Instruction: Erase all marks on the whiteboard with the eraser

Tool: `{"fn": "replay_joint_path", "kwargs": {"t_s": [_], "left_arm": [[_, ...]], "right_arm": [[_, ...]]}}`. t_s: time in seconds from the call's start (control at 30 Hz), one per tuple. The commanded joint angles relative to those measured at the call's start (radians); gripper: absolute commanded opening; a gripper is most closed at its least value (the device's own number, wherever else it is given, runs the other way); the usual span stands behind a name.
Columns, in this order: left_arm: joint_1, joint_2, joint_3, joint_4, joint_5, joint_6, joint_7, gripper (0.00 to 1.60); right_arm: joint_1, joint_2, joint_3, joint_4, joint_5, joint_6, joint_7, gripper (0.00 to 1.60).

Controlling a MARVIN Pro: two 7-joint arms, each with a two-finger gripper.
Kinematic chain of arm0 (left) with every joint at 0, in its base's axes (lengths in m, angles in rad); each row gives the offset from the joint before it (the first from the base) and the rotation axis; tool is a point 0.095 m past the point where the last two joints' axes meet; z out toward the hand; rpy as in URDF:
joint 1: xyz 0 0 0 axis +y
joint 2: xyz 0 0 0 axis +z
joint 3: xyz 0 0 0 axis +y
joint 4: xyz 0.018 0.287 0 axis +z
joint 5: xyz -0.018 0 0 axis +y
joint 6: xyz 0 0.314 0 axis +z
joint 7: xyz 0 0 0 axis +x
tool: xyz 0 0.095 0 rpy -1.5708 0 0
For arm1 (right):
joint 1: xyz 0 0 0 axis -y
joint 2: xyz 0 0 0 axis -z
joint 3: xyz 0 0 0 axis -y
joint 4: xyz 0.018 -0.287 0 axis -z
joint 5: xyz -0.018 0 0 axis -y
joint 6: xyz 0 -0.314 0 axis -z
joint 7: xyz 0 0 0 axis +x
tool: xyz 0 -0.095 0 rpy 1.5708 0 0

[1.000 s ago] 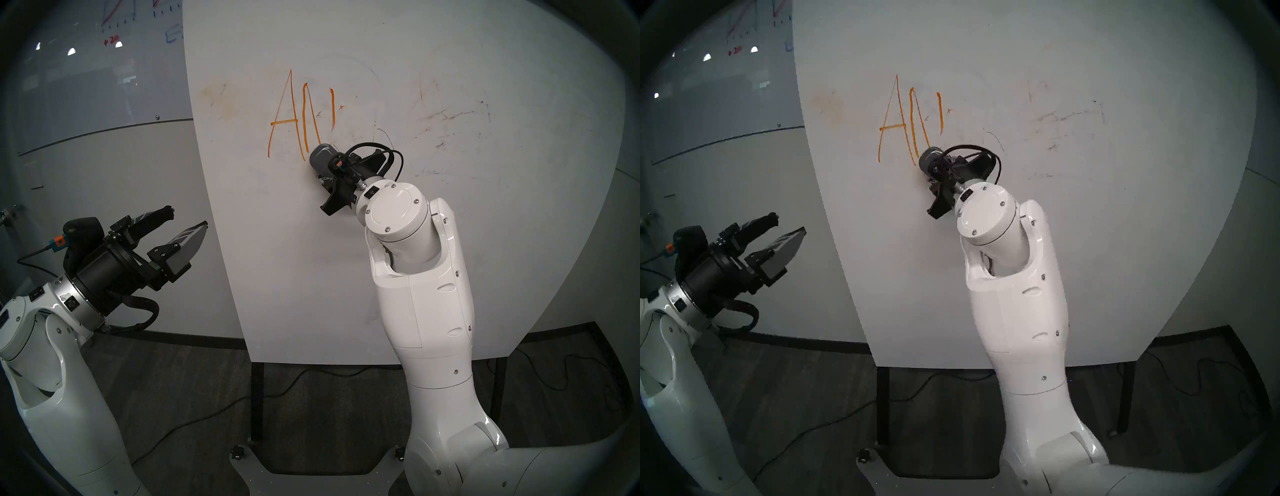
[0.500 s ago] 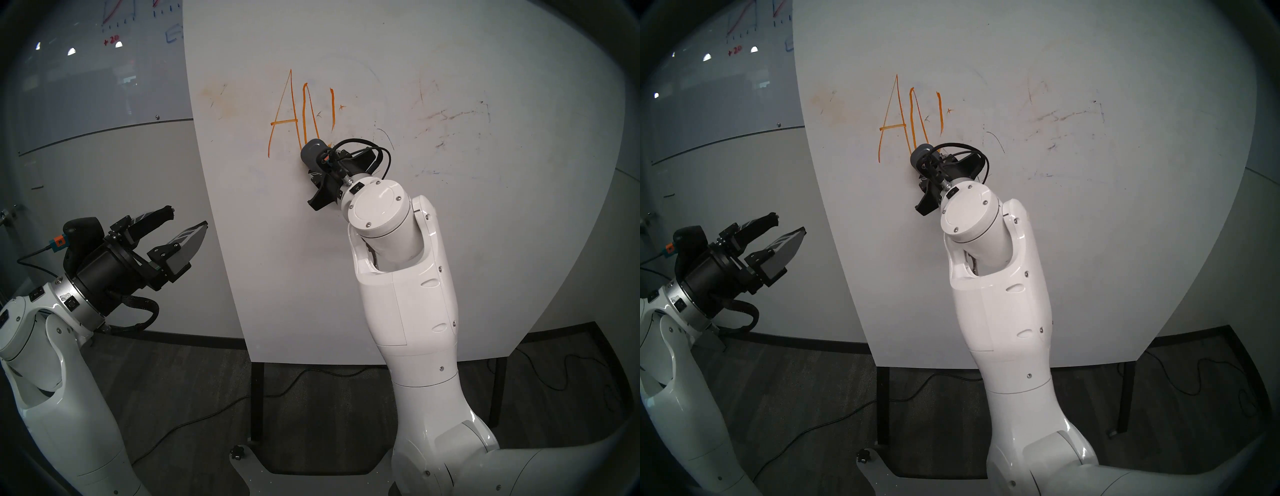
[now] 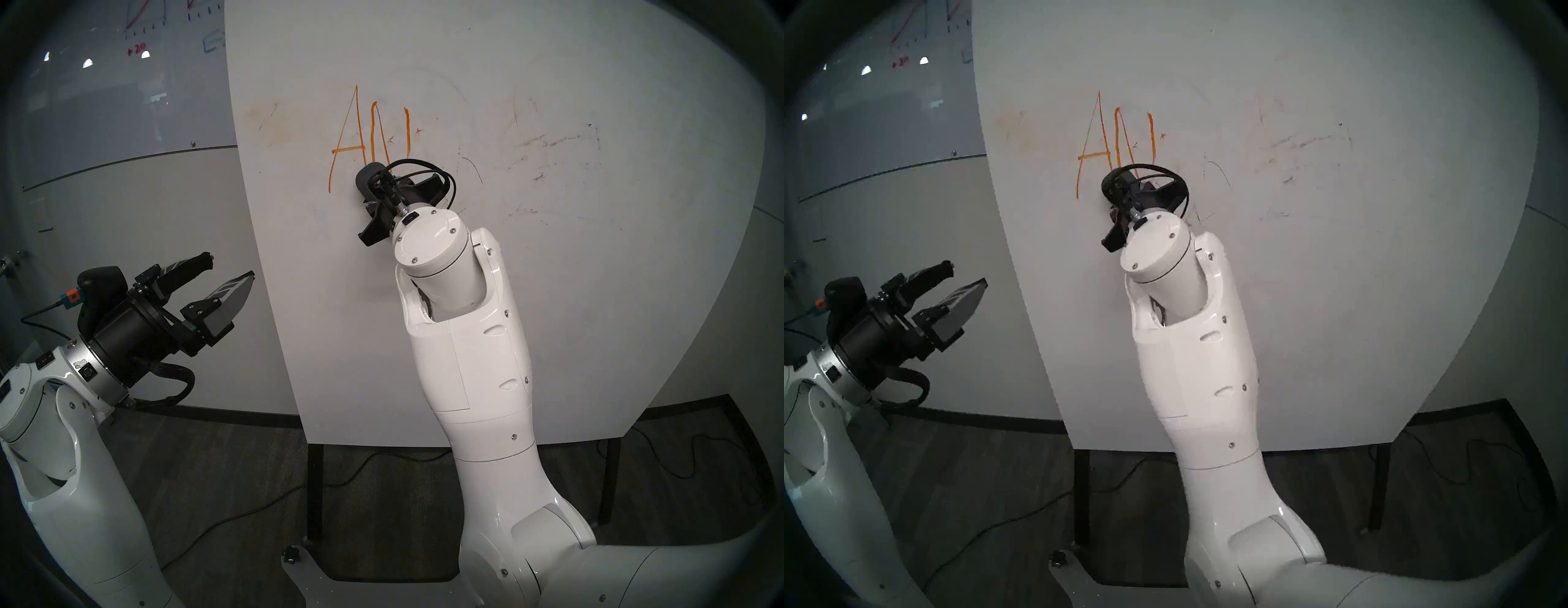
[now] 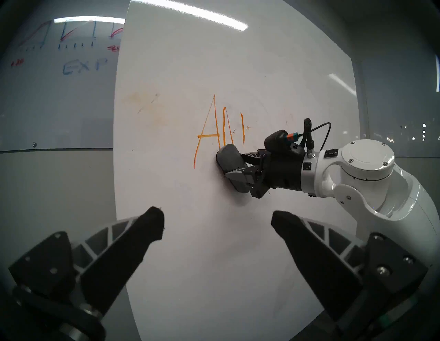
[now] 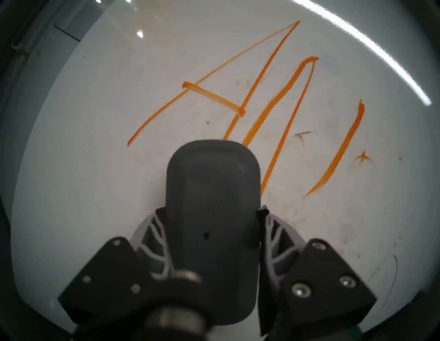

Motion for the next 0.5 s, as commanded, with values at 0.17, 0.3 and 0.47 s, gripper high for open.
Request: {"fn": "replay_joint_path", "kwargs": {"t_s": [0.17,0.3,0.47], "left_arm": [[0.001,0.002,0.002,-0.016,-0.003,0.001,0.000,1.60],[0.001,0.002,0.002,-0.016,-0.002,0.001,0.000,1.60],[0.000,0.002,0.002,-0.016,-0.002,0.001,0.000,1.60]], "right_arm": [[0.107,-0.054,0.046,0.071,-0.019,-0.022,-0.139,0.00],[0.130,-0.071,0.072,0.081,-0.015,-0.032,-0.158,0.00],[0.130,-0.091,0.091,0.066,-0.025,-0.048,-0.163,0.00]]}}
